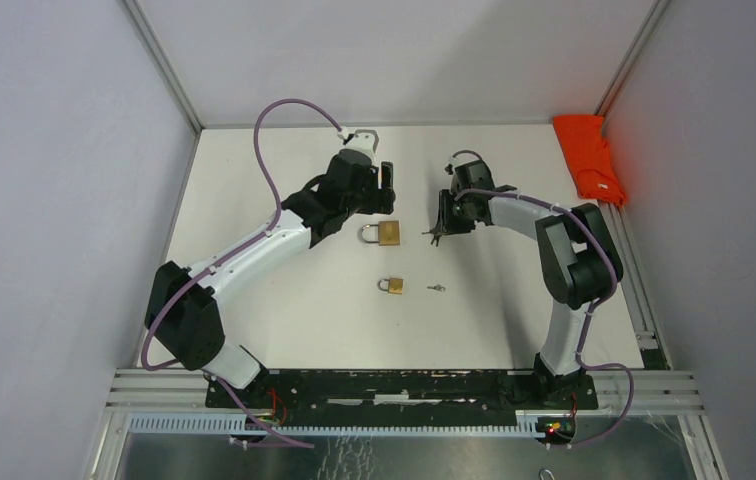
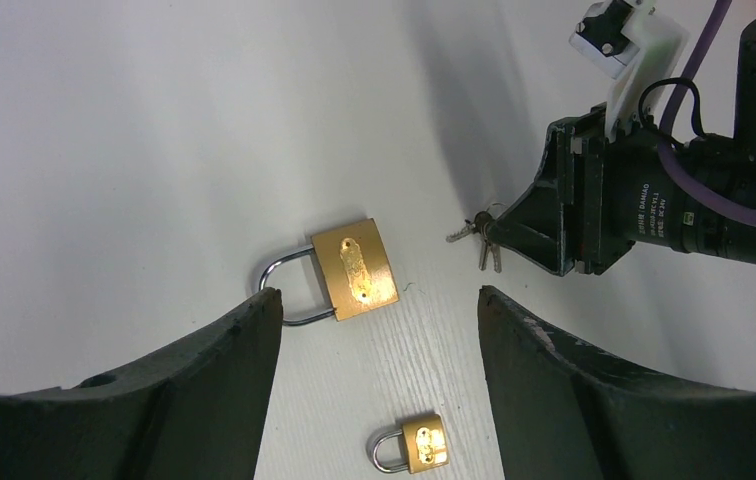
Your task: Unlock with the key
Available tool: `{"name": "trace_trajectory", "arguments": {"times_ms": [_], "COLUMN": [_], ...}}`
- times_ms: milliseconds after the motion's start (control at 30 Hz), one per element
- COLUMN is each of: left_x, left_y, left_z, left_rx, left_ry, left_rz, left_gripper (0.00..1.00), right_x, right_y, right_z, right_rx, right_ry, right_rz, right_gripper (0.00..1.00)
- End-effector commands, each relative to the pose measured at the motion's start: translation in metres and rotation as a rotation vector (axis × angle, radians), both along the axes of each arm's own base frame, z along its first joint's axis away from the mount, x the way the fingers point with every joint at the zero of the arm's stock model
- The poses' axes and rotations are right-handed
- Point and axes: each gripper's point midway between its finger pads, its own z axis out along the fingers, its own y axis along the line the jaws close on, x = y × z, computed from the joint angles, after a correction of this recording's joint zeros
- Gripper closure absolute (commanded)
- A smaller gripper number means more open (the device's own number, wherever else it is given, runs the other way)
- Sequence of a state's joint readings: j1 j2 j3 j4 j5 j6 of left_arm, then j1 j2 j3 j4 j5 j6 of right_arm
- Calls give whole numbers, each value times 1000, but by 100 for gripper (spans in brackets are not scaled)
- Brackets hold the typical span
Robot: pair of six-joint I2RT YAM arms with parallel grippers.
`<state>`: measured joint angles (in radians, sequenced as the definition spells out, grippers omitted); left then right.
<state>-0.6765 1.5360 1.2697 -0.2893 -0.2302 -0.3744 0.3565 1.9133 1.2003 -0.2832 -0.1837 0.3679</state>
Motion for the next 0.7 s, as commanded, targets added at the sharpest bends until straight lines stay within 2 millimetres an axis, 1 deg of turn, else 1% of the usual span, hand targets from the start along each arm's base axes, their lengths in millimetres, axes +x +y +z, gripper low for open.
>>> {"name": "trace_trajectory", "arguments": {"times_ms": [0, 133, 200, 300, 433, 533, 633, 667], "left_x": [-2, -2, -3, -3, -4, -4, -5, -5], "left_y": [-4, -5, -6, -6, -6, -7, -10, -11], "left_z": [23, 23, 22, 23, 22, 21, 19, 18], "left_rx": [-40, -45, -48, -51, -53, -55, -65, -68], "left_ry": [-56, -54, -51, -53, -51, -48, -46, -44], "left_rz": [-20, -25, -28, -28, -30, -34, -47, -52], "left_gripper": [23, 23, 23, 23, 23, 23, 23, 23], "right_x": [5, 9, 10, 13, 13, 15, 17, 18], "right_y": [10, 9, 8, 5, 4, 3, 3, 3], "right_z": [7, 5, 3, 2, -3, -5, 0, 5], "right_rx": [87, 98, 93, 87, 82, 77, 72, 75], "right_ry": [-21, -6, -3, -3, 3, 1, -29, -47], "right_rz": [-14, -25, -31, -47, -50, -57, -42, -36], "right_gripper": [64, 66, 69, 81, 90, 100, 100, 100]}}
